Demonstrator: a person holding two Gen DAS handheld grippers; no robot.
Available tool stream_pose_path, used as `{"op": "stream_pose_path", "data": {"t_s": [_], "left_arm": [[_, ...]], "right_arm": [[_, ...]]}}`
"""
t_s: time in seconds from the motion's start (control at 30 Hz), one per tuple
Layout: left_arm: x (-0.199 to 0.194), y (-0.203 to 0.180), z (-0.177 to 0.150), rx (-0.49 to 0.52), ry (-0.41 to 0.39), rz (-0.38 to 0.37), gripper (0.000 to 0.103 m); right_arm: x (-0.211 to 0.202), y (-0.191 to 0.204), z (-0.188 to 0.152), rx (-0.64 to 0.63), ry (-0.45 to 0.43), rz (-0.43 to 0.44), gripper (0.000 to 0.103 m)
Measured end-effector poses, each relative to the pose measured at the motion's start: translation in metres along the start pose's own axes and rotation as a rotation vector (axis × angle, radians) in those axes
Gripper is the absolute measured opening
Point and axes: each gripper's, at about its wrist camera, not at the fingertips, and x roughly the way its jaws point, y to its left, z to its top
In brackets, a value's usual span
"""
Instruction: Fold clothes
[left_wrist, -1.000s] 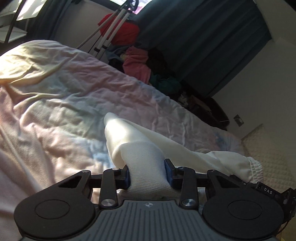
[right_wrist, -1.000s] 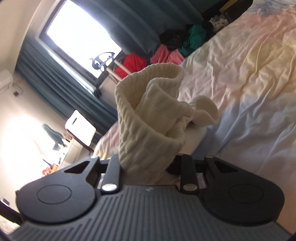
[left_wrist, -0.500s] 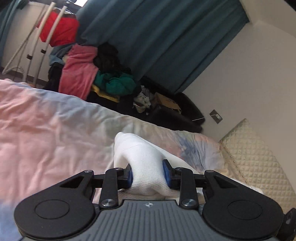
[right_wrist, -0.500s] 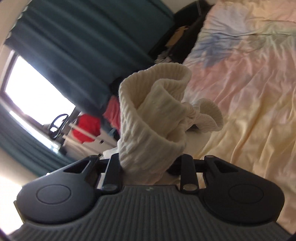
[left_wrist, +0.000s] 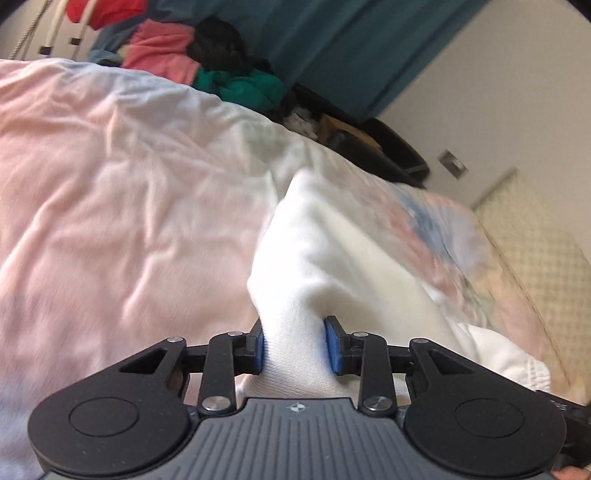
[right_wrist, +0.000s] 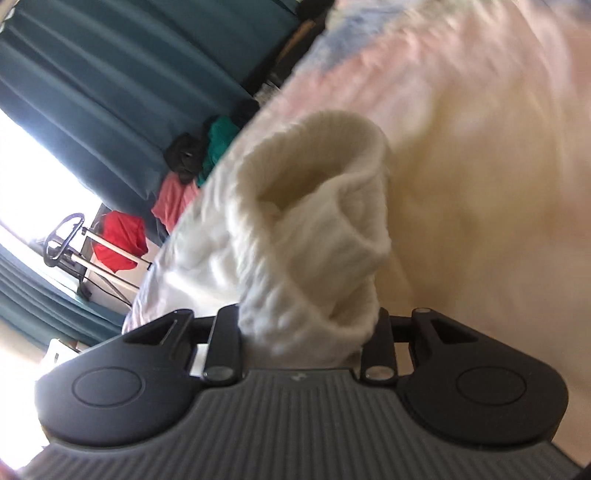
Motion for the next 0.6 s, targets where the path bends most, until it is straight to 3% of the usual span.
{"op": "stream_pose_path", "data": {"t_s": [0.1,0.2,0.27,0.47,0.6], "left_arm": [[-0.010,-0.011,-0.002,0.060,0.004,0.038,0.038],[-0.031,-0.038,0.003,0.154,0.003,0.114,0.041],[-0.051,-0.056,0.008,0.208,-0.005,0.145,0.046],[-0.124,-0.105,0.018,0.294,-0.049,0.145,0.060],[-0.182,-0.147,0.012,0.370,-0.099,0.155,0.078]], "right_arm": [[-0.001,-0.012,-0.013,0.040,-0.004,-0.026,0.047],[-0.015,-0.003,-0.014,0.095,0.006,-0.088,0.051],[-0.034,0.013,-0.011,0.049,-0.006,-0.117,0.051],[-0.094,0.062,-0.004,-0.092,-0.039,-0.203,0.051],[-0.141,0.096,-0.008,-0.205,-0.090,-0.199,0.052]]}}
